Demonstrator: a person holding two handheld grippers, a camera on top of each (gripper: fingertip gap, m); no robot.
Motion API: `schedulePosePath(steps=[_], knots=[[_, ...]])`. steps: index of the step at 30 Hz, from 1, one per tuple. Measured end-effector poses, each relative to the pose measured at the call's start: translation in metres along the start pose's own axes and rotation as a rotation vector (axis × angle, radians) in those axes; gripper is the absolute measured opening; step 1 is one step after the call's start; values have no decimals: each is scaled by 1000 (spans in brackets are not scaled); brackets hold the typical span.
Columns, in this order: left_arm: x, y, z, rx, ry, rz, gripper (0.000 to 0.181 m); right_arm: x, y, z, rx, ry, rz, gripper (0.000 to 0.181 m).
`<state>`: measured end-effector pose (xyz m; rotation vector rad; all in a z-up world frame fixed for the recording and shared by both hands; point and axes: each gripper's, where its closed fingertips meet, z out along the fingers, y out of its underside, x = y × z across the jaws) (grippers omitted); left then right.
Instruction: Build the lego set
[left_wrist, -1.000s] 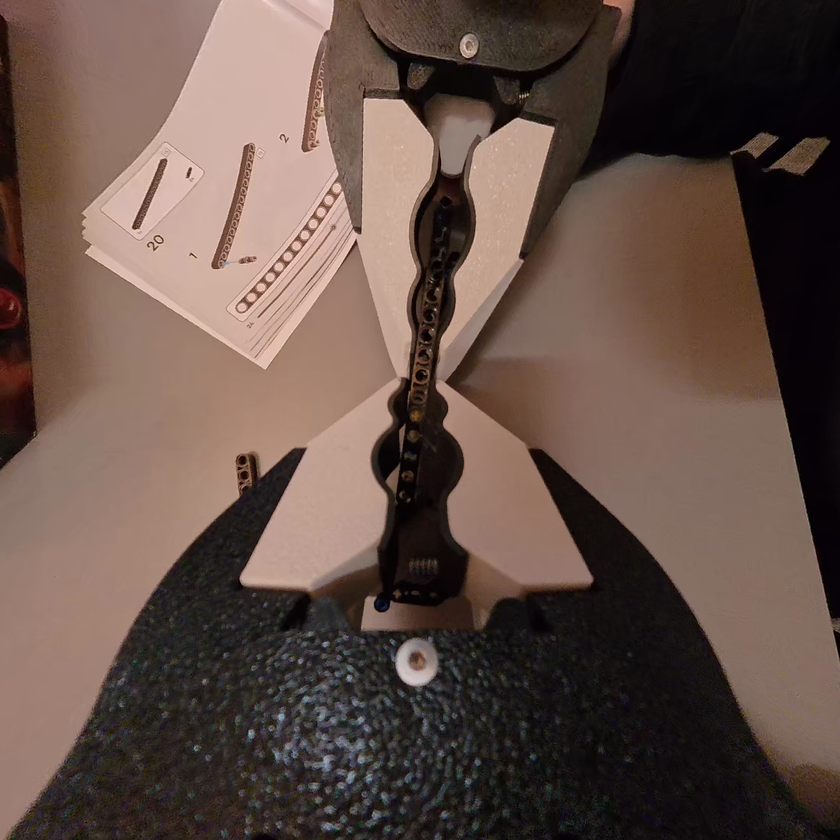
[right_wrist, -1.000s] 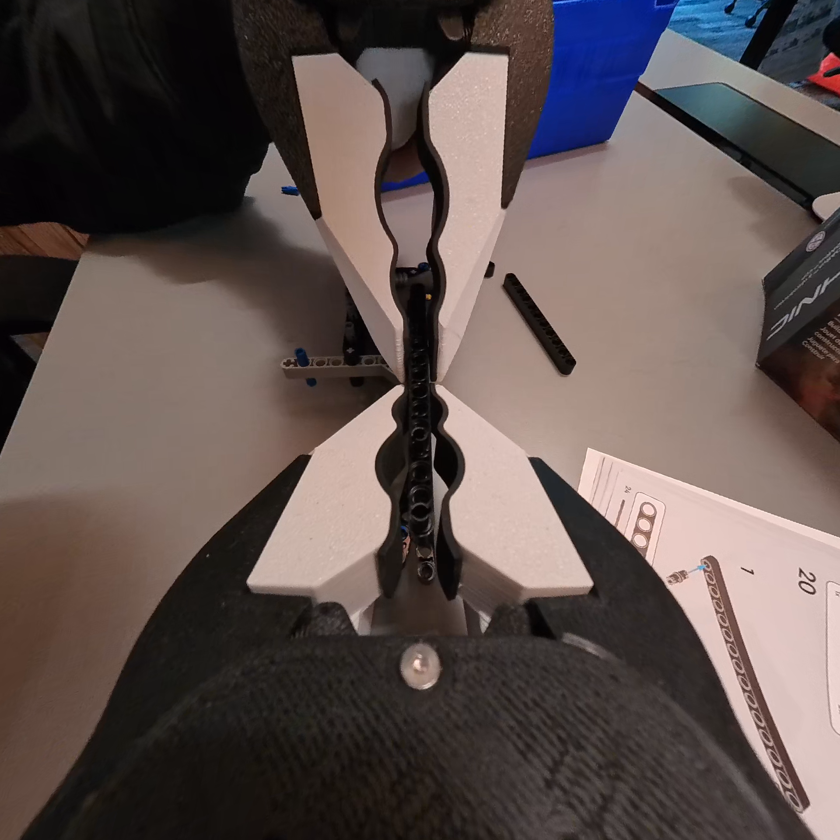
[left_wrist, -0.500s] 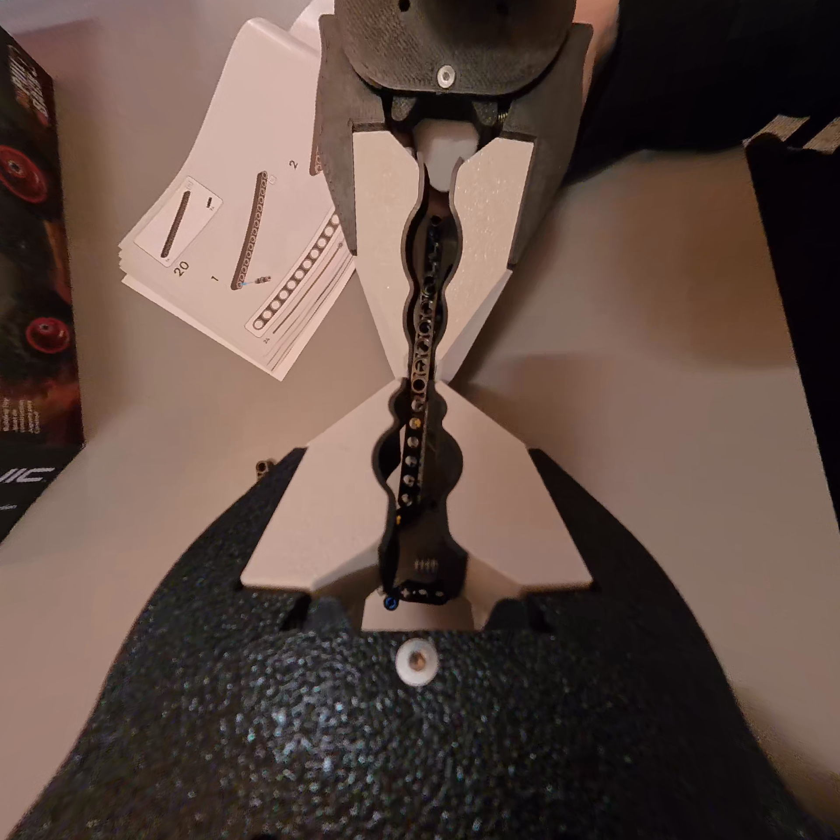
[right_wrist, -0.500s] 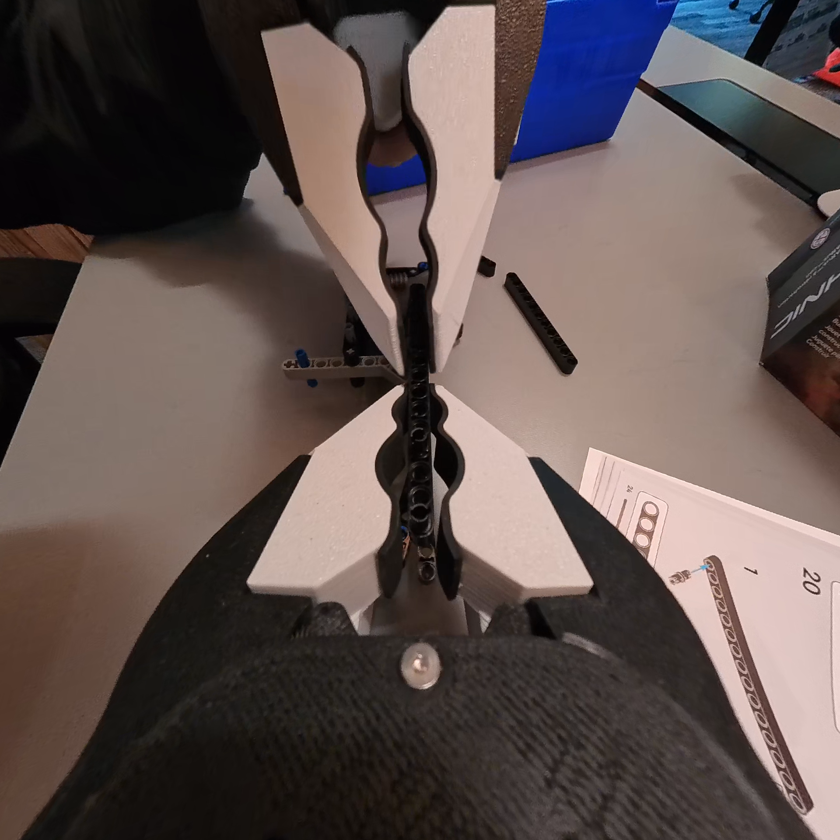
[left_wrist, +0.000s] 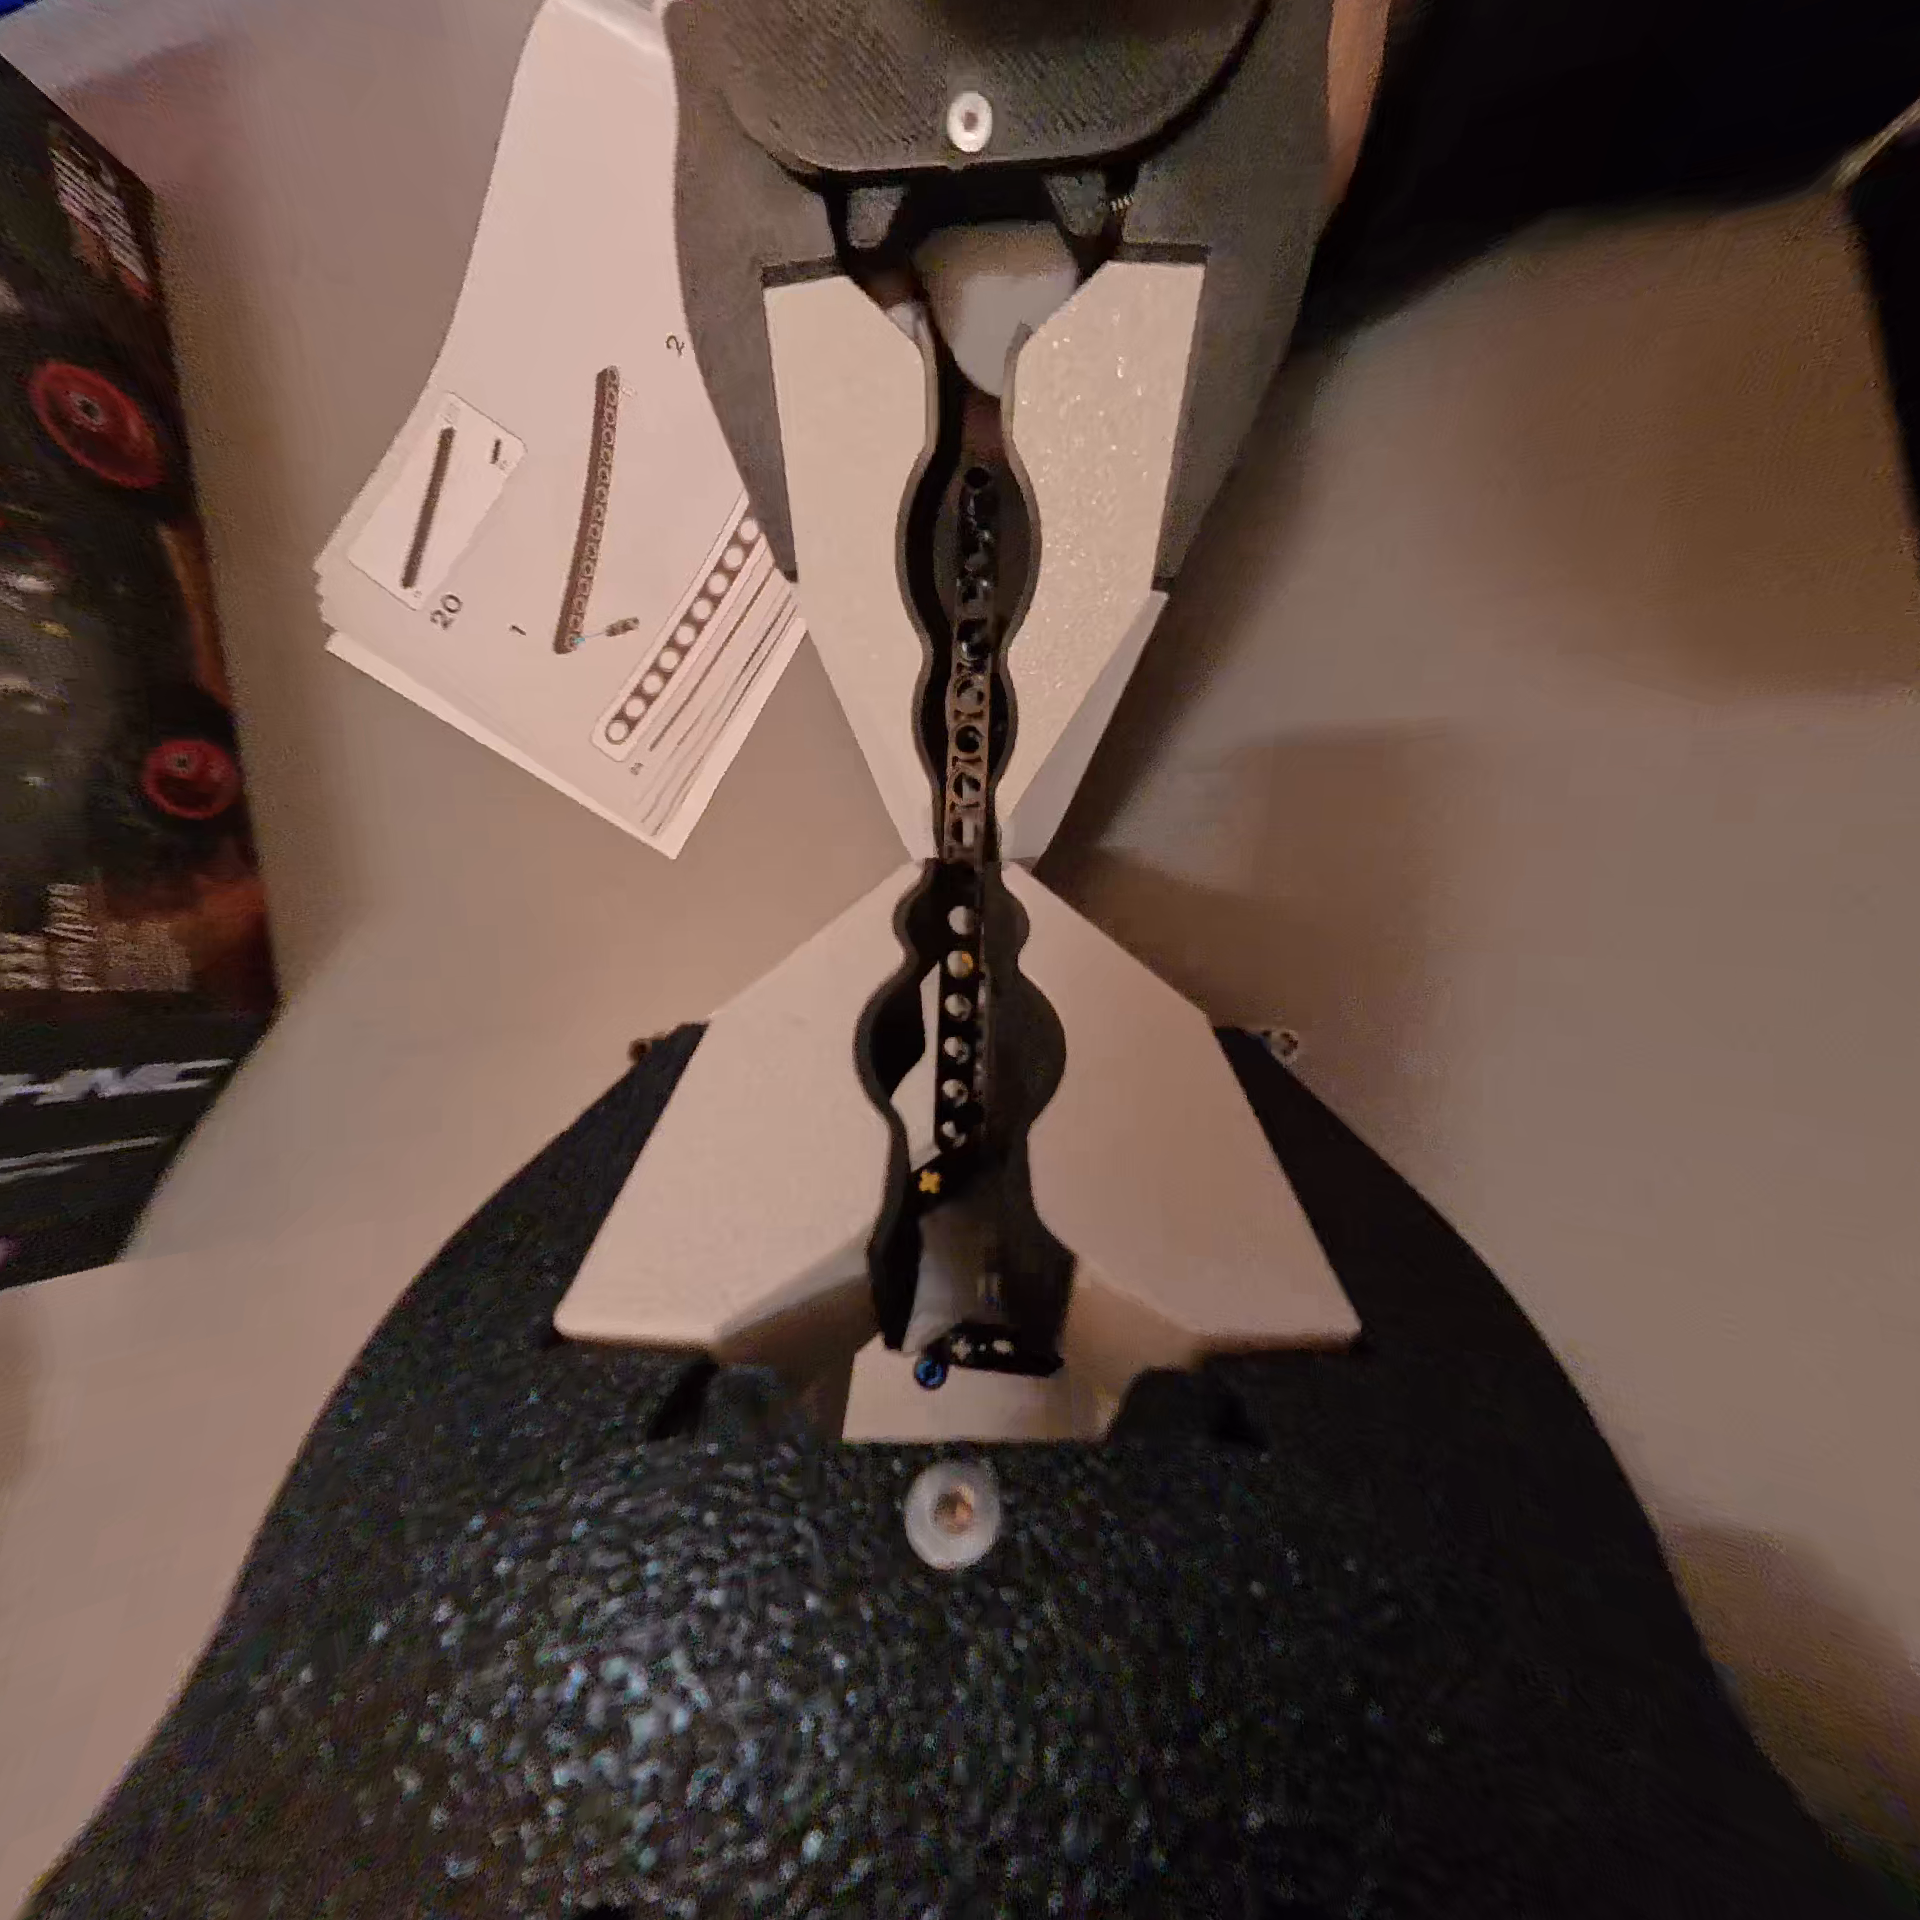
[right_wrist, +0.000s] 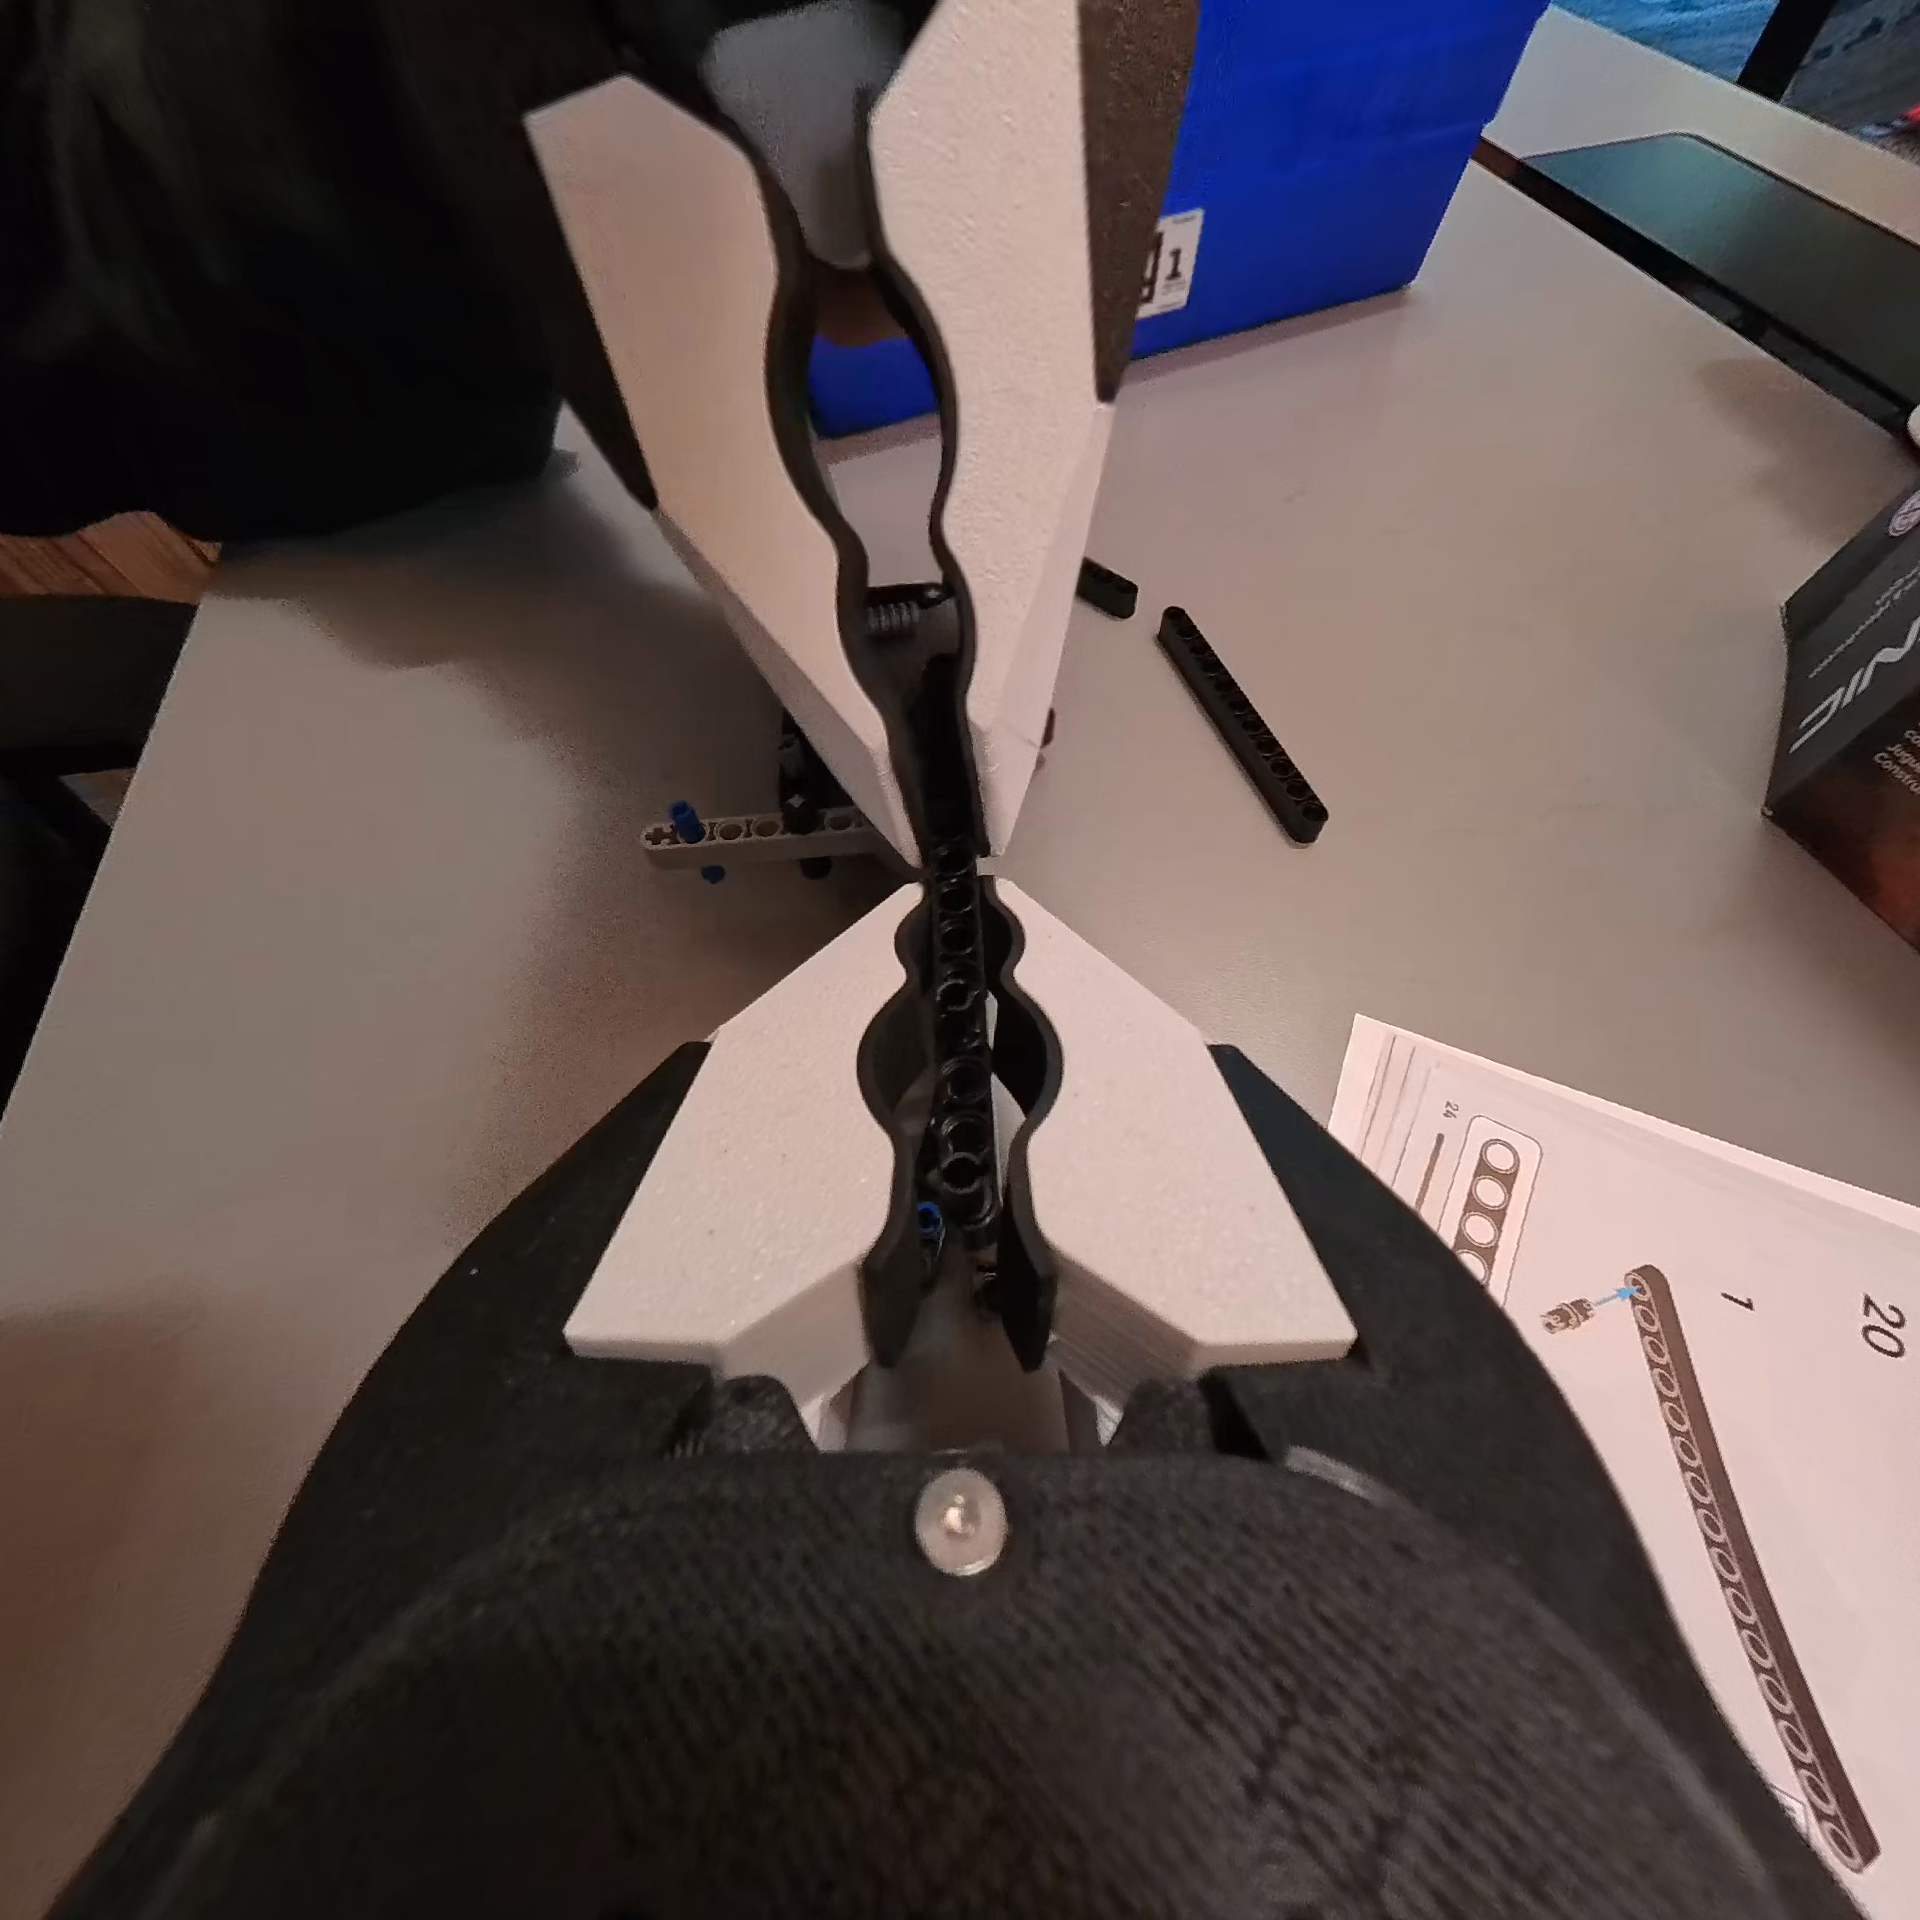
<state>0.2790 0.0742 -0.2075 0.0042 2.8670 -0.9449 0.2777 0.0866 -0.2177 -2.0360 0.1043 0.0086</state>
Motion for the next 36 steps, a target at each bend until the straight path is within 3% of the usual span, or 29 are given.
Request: schedulePosePath(steps=[4, 11, 21, 26, 30, 36], knots=[[-1, 0, 0, -35, -41, 56, 5, 0, 0, 0, 0, -3, 2, 4], [1, -1, 1, 68, 113, -191, 6, 0, 0, 0, 0, -15, 16, 5], [2, -1, 2, -36, -8, 25, 5, -3, 0, 0, 0, -27, 0, 4], [3, -2, 3, 13, 99, -212, 6, -1, 0, 1, 1, -30, 22, 4], [4, 0, 2, -85, -26, 28, 5, -4, 0, 1, -1, -32, 1, 5], [5, 0, 2, -56, 8, -26, 5, -4, -1, 0, 4, -28, -8, 5]])
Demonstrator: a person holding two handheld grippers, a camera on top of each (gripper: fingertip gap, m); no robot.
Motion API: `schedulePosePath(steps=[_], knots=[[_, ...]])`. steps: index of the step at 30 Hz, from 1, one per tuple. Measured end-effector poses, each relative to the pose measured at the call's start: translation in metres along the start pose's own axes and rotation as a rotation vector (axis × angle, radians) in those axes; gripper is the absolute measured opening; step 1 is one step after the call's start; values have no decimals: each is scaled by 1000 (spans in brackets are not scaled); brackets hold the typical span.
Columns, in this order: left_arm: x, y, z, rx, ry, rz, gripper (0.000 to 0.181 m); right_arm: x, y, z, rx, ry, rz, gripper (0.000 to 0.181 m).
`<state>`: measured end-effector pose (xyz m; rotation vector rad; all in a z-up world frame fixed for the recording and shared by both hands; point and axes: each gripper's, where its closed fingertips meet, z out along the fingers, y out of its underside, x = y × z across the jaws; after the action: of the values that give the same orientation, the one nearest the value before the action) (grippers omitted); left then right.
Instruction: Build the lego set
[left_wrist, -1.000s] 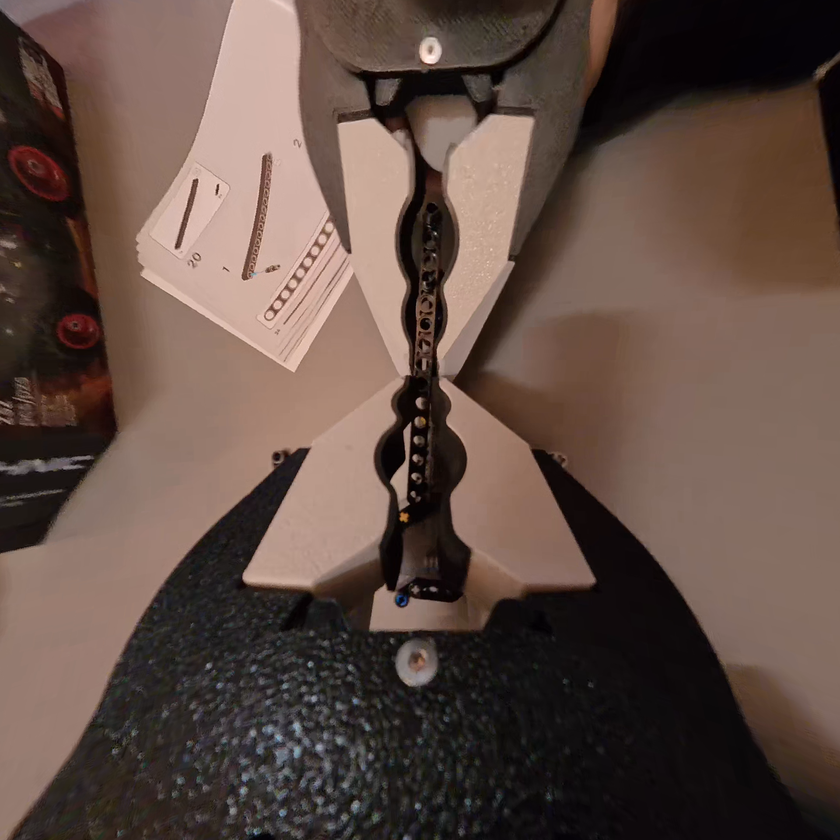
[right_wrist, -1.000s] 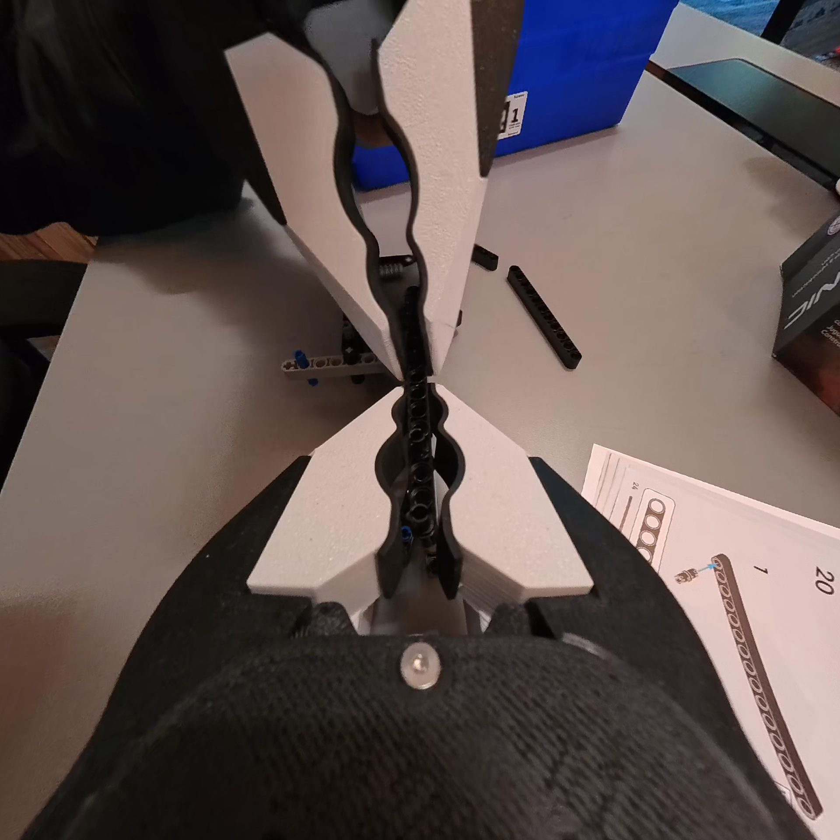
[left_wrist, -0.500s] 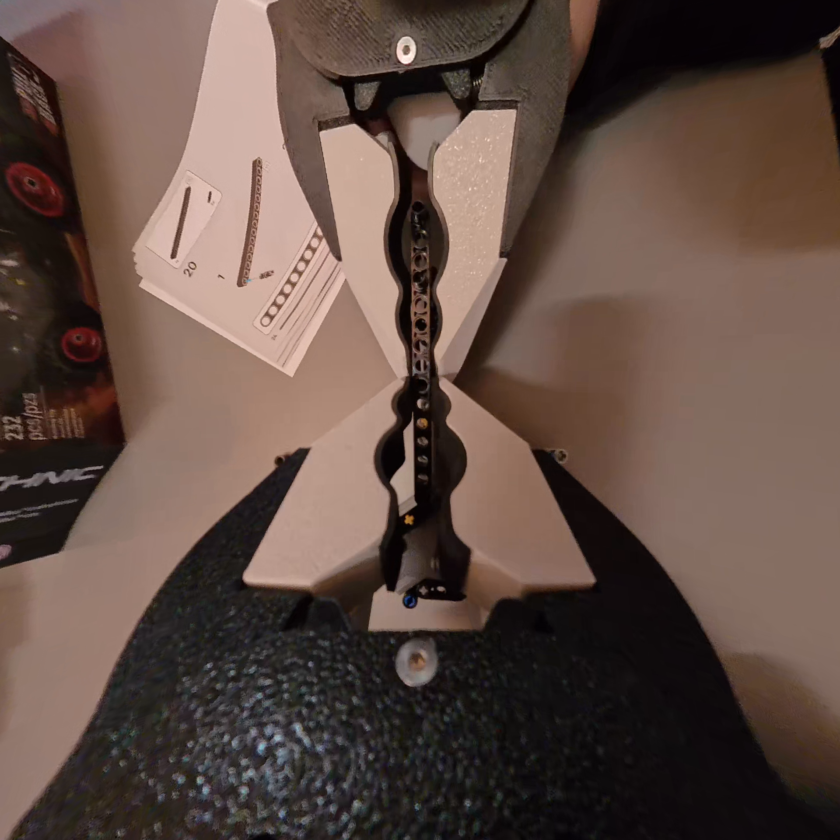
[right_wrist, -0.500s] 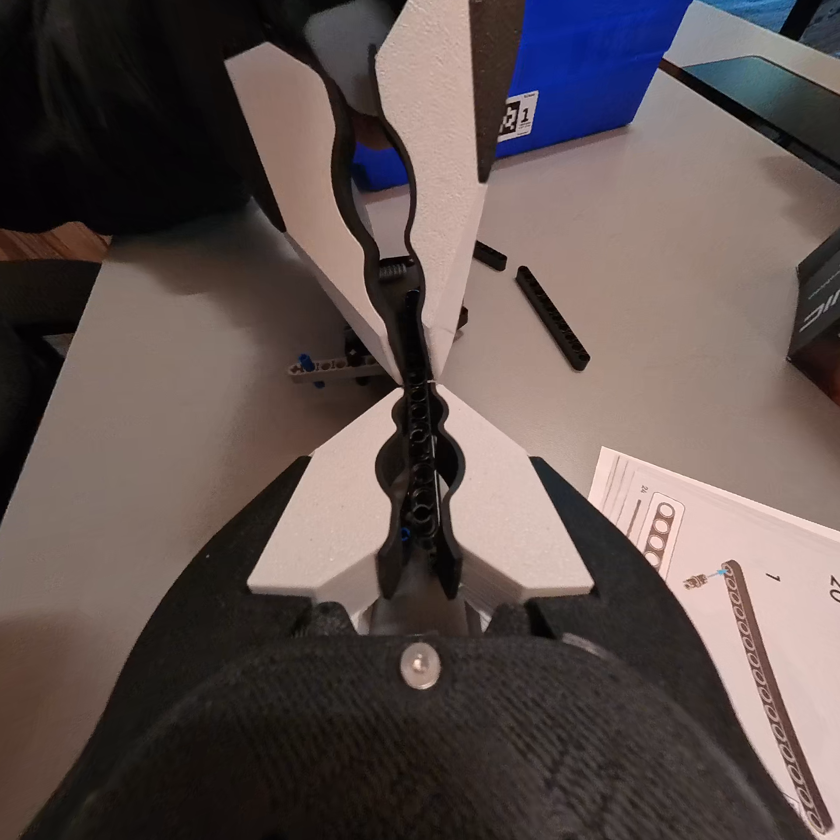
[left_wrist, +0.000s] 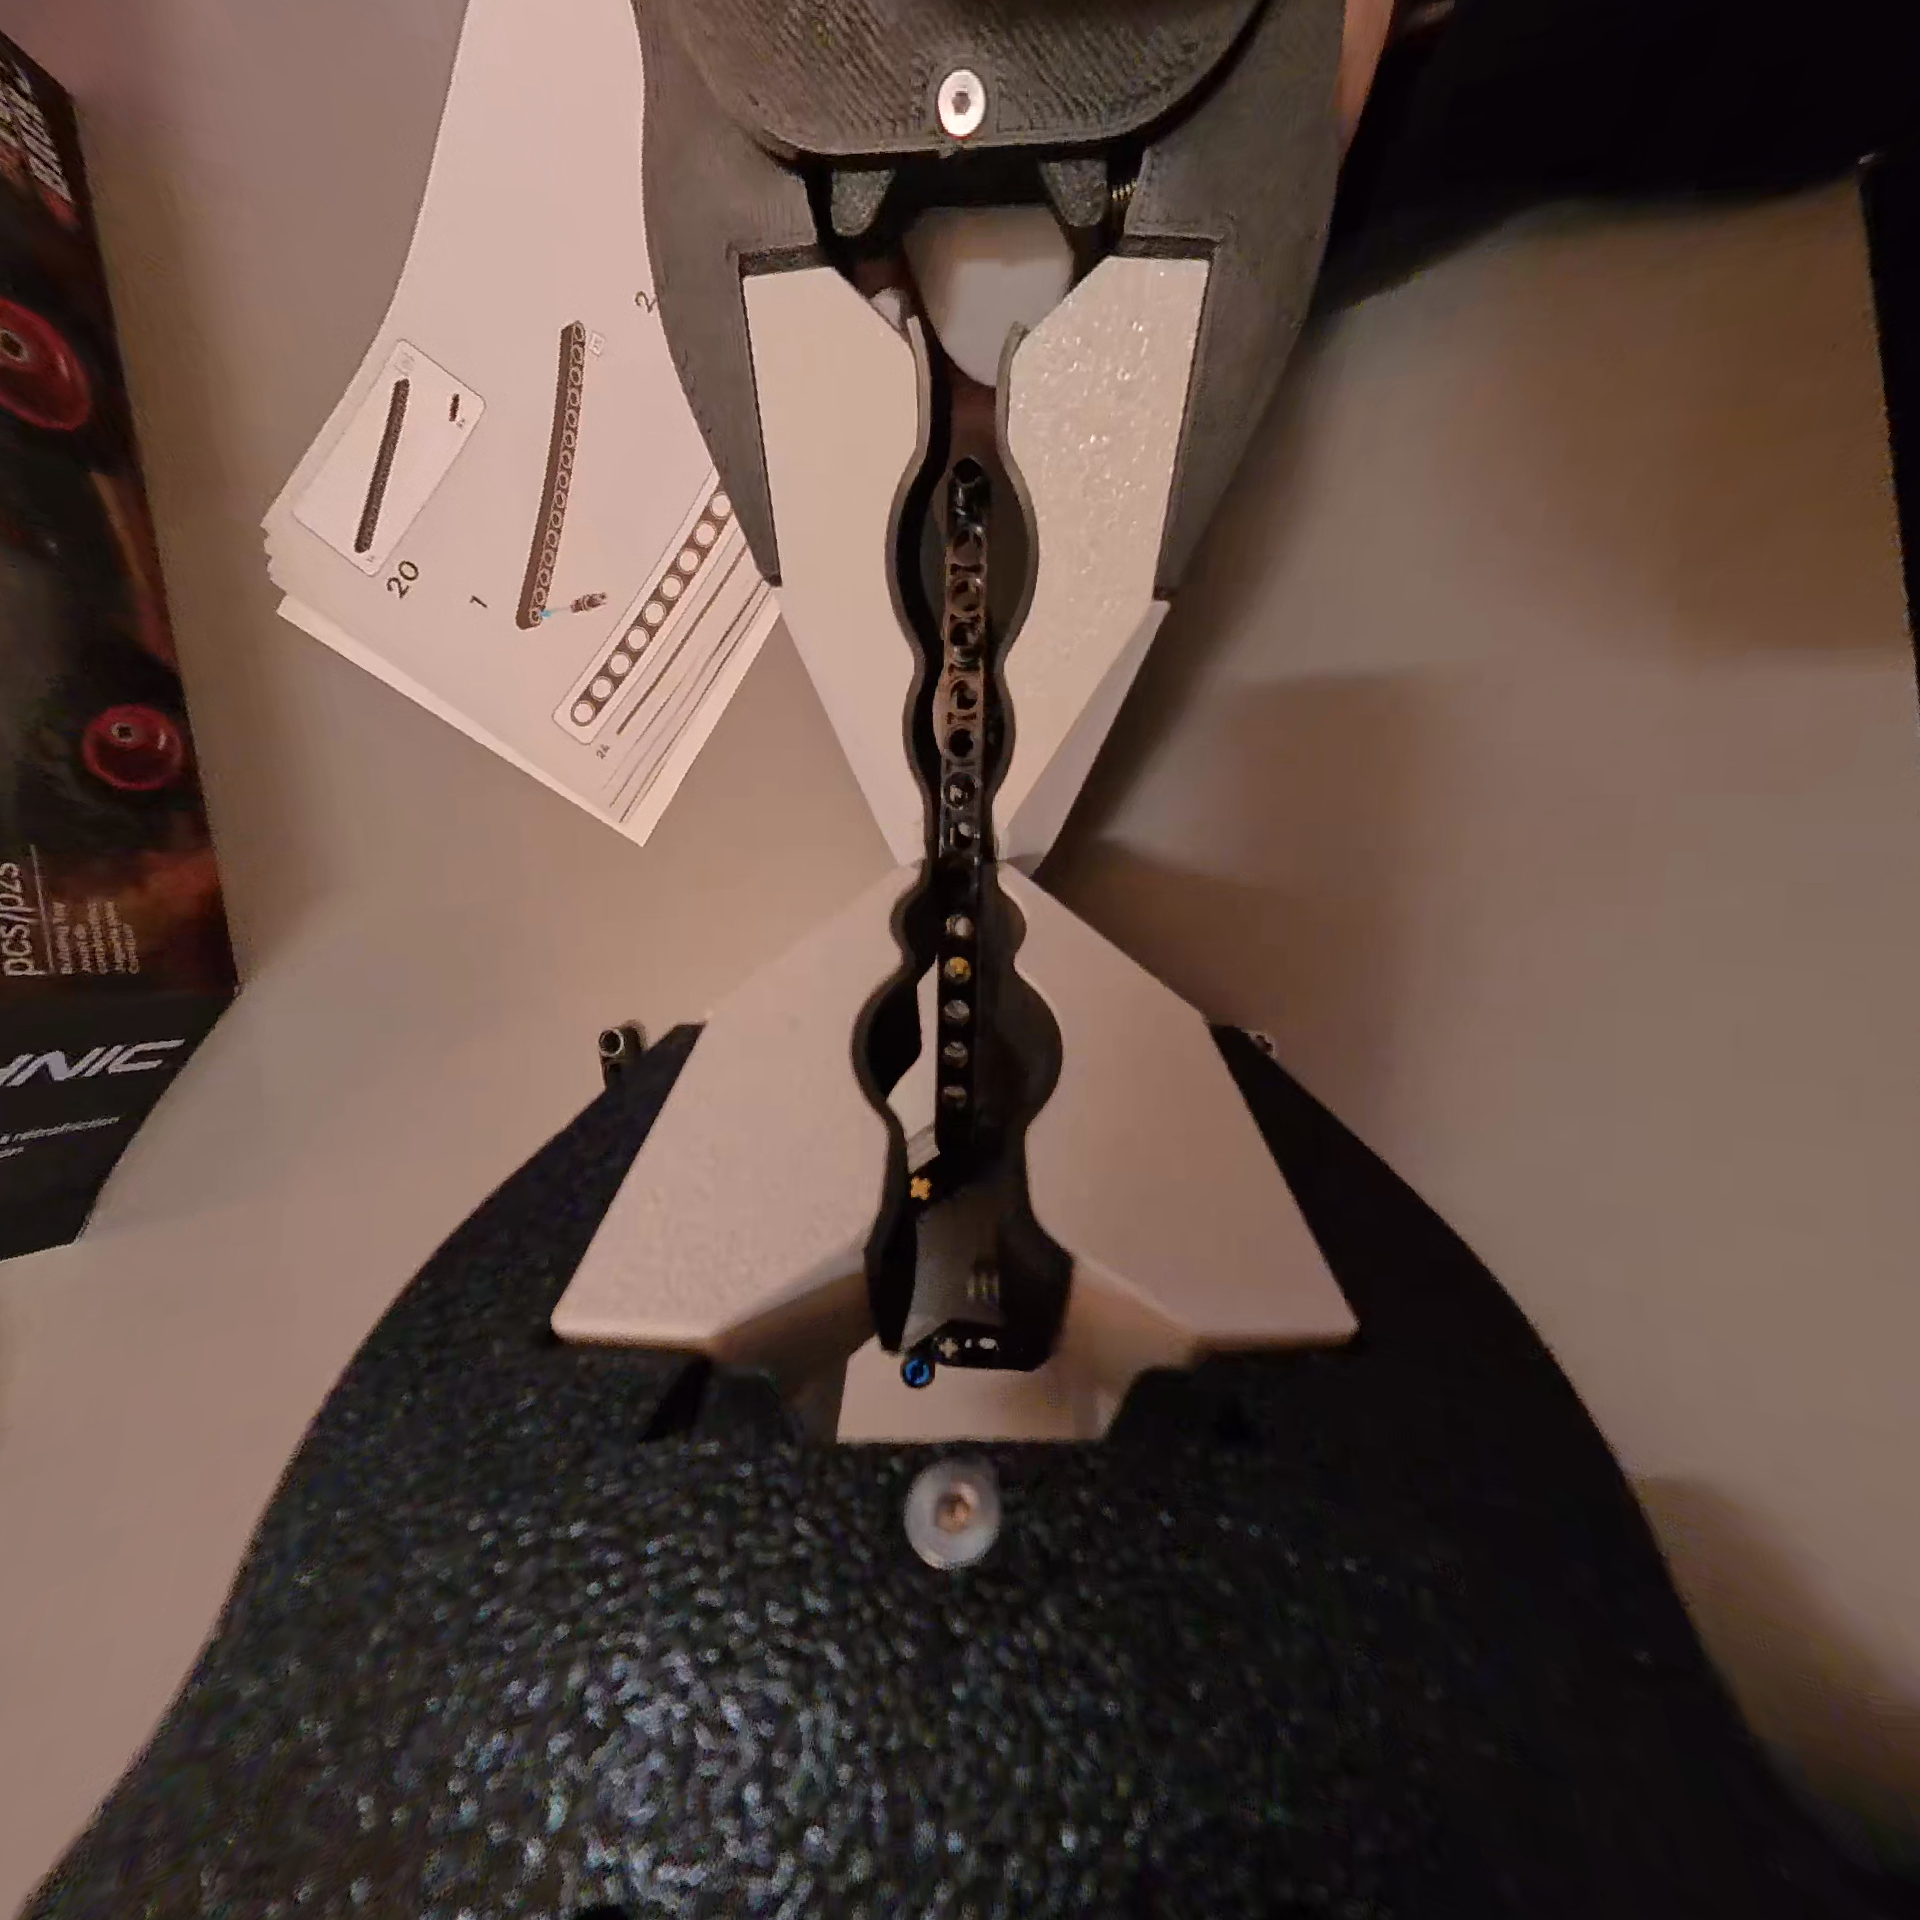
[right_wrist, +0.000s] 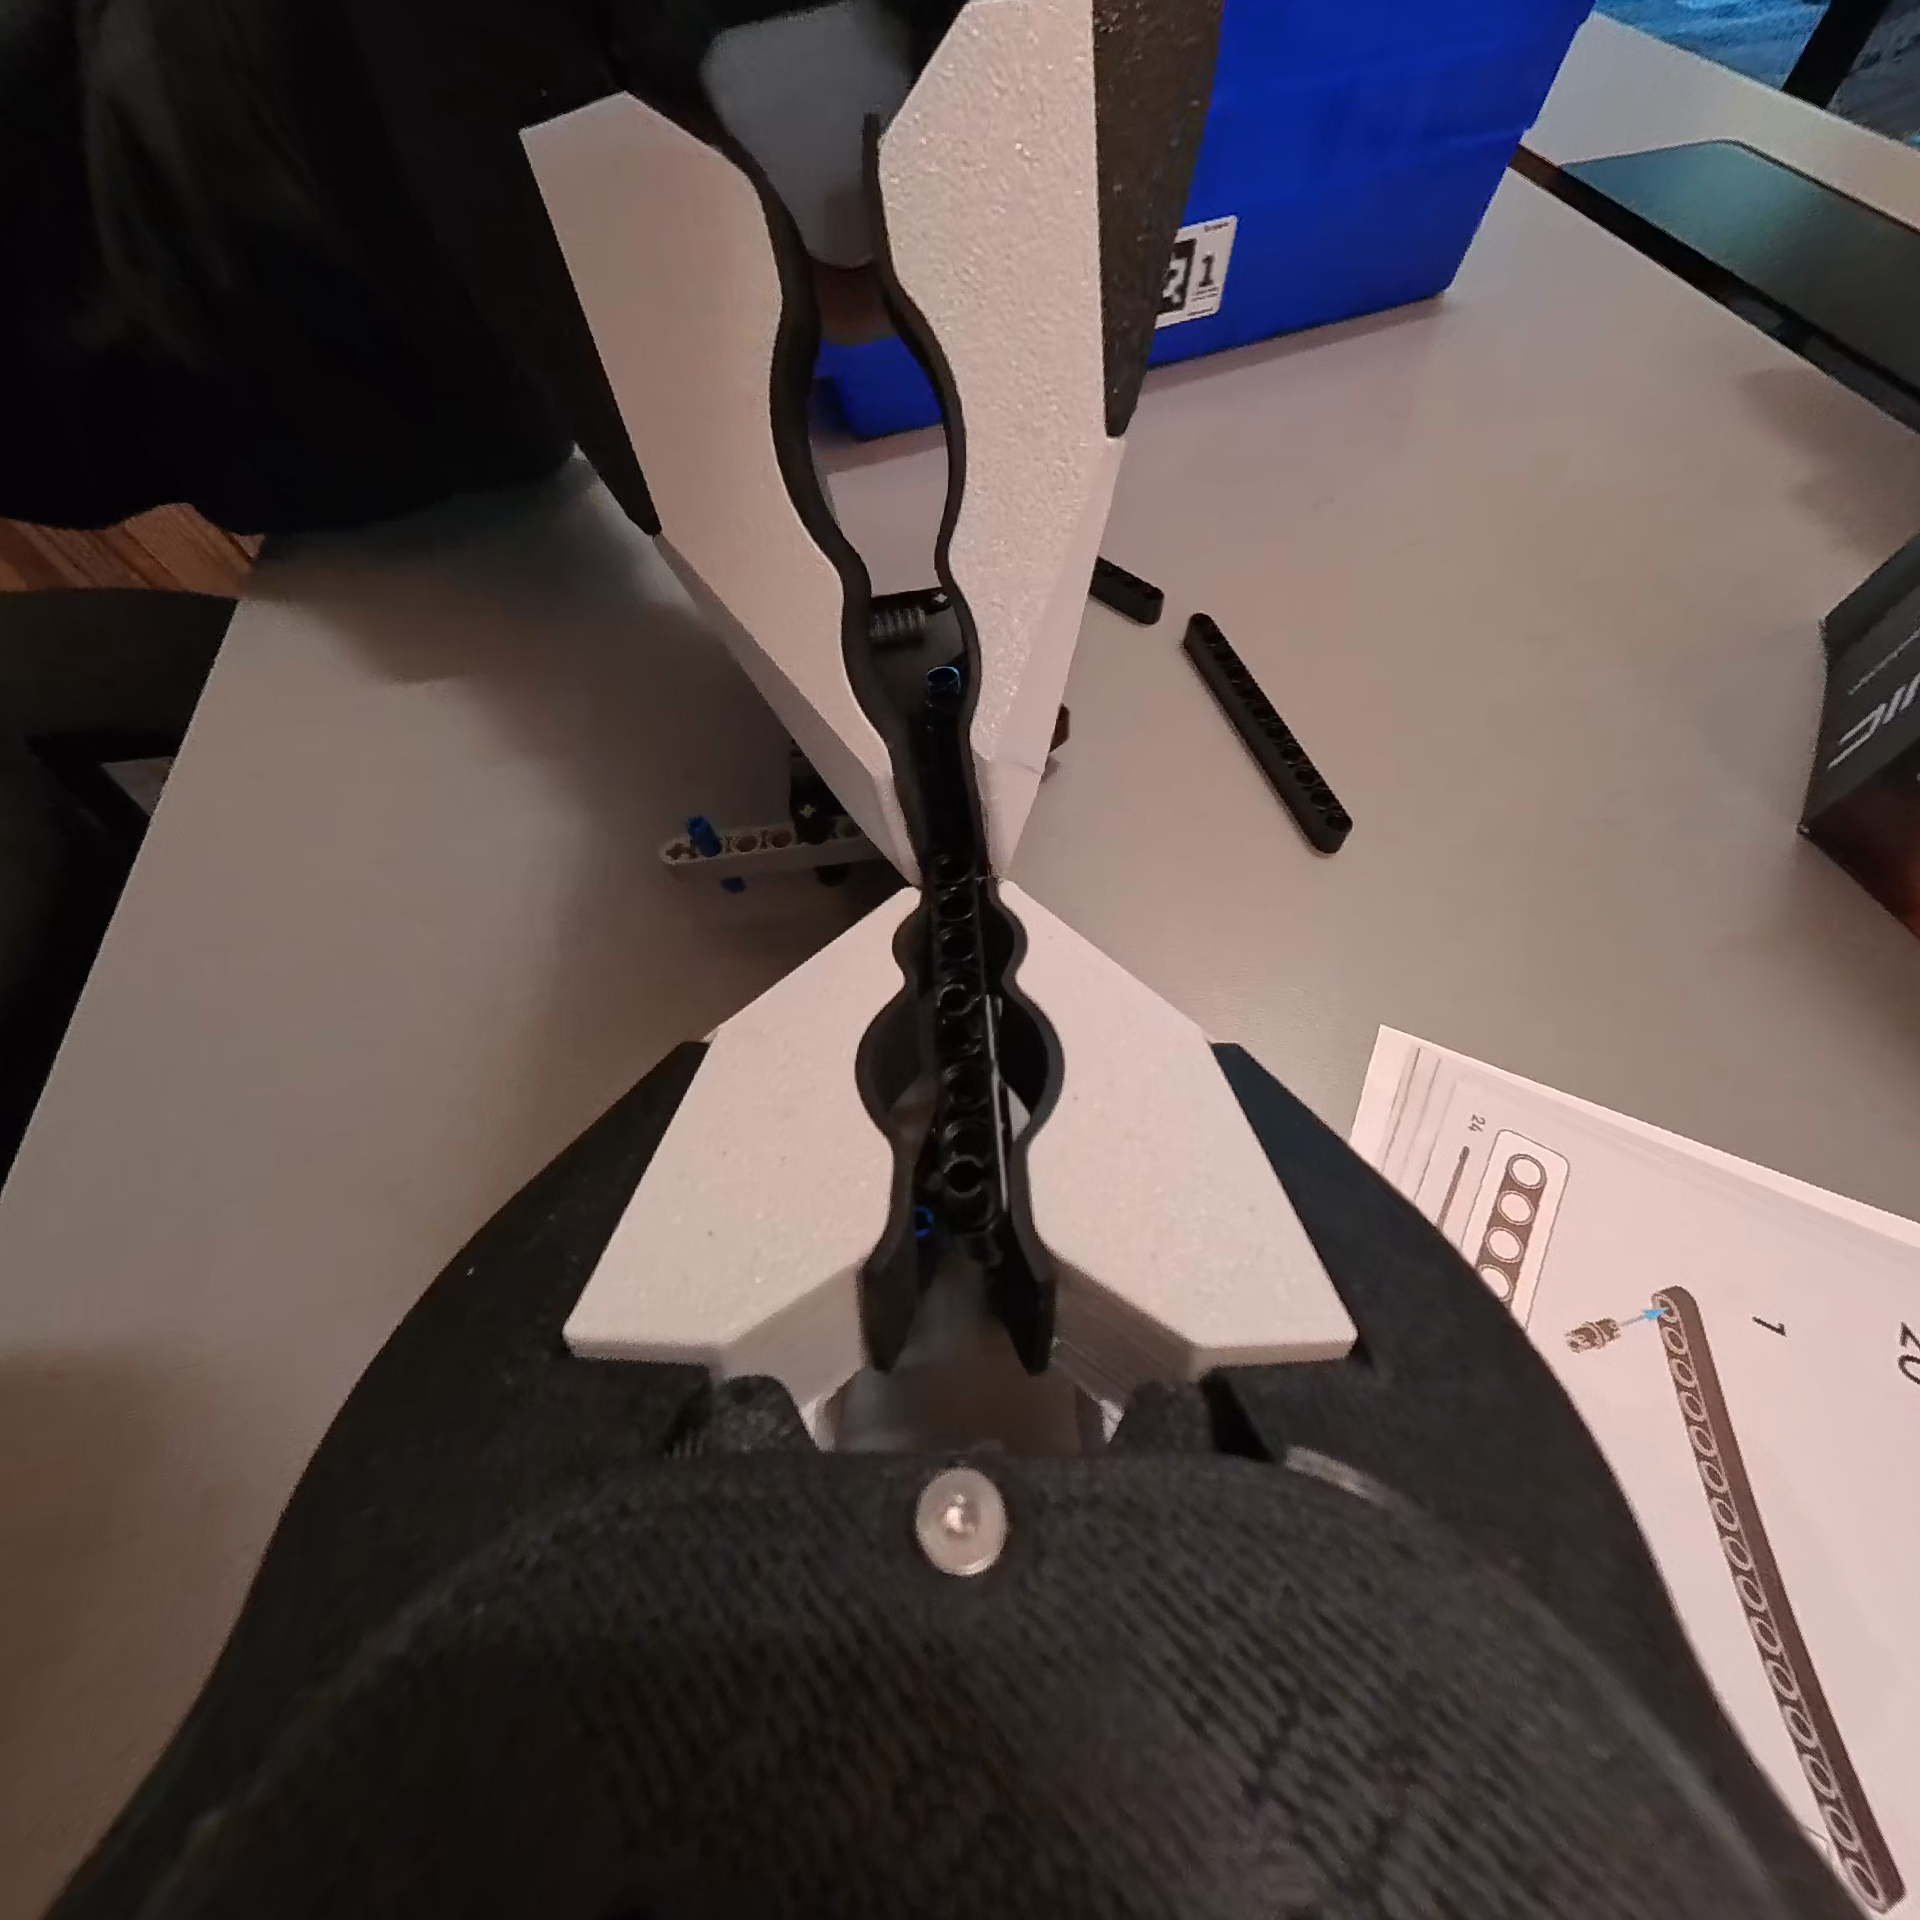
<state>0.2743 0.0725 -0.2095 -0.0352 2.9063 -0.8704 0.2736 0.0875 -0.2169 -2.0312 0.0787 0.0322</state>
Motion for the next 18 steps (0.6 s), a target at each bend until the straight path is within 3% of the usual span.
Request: schedulePosePath(steps=[3, 6, 9, 14, 18], knots=[[1, 0, 0, 1, 5, -4, 5, -1, 0, -1, 2, 26, -34, 6], [1, 0, 0, 15, 22, -26, 4, 2, -3, -8, 38, 42, -23, 25], [0, 0, 0, 26, 28, -32, 5, 2, -8, -16, 96, 27, 2, 20], [4, 0, 0, 29, 57, -36, 5, -1, 5, -23, 36, 49, -55, 32], [8, 0, 0, 29, 83, -38, 5, -2, -3, -34, 112, 44, -35, 32]])
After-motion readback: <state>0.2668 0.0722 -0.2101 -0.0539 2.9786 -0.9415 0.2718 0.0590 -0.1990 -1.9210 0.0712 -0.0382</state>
